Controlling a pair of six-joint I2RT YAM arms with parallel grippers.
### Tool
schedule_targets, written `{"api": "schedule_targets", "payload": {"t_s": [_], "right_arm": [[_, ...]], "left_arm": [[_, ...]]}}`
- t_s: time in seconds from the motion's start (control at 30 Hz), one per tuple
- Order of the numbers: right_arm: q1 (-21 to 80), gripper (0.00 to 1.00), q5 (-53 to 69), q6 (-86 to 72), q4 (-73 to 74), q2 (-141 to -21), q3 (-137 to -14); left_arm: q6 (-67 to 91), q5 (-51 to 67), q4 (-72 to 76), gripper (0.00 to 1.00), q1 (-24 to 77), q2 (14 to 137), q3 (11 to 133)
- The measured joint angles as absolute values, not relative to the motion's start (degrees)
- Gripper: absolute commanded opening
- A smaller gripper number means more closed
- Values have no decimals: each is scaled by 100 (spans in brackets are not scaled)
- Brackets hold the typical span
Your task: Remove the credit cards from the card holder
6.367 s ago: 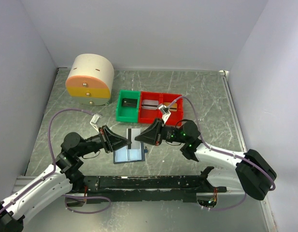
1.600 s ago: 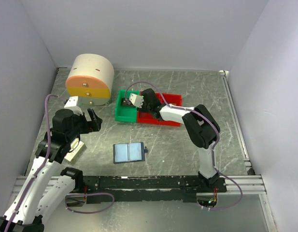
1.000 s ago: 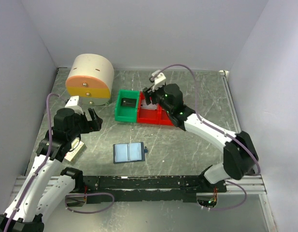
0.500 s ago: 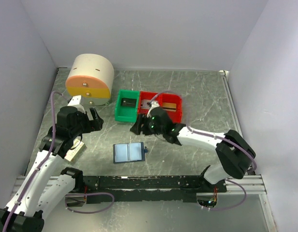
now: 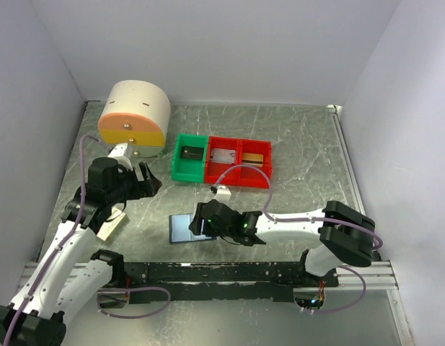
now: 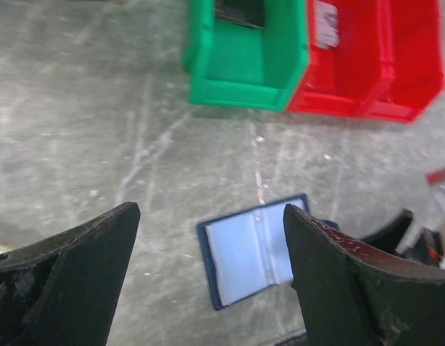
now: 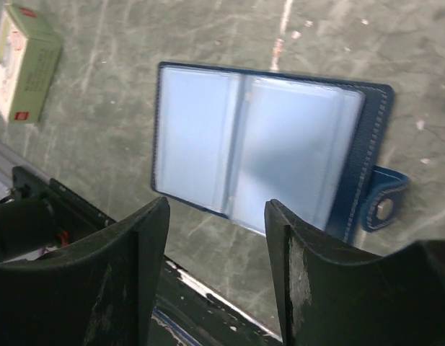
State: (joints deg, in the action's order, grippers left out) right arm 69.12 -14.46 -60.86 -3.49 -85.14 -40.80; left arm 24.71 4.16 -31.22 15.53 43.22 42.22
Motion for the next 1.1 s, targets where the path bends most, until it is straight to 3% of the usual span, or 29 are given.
{"api": "schedule_targets", "payload": {"t_s": [0.3, 0.63, 0.87, 1.1], "right_arm": [[6707, 55, -1540, -6364, -137, -8440, -3533], [6405, 52, -1105, -6340, -561, -8329, -3301], [6294, 50, -923, -6326, -707, -8407, -3258], [6261, 41, -827, -6414, -928, -8643, -3334]], "left_arm": [[3022, 2123, -2547, 87, 1798, 4593, 3358], [3649, 1977, -2053, 75, 2829, 5002, 2893], [3997, 1726, -1796, 74, 3131, 5135, 2318], [4158, 1553, -1546, 57, 3326, 5610, 1966]]}}
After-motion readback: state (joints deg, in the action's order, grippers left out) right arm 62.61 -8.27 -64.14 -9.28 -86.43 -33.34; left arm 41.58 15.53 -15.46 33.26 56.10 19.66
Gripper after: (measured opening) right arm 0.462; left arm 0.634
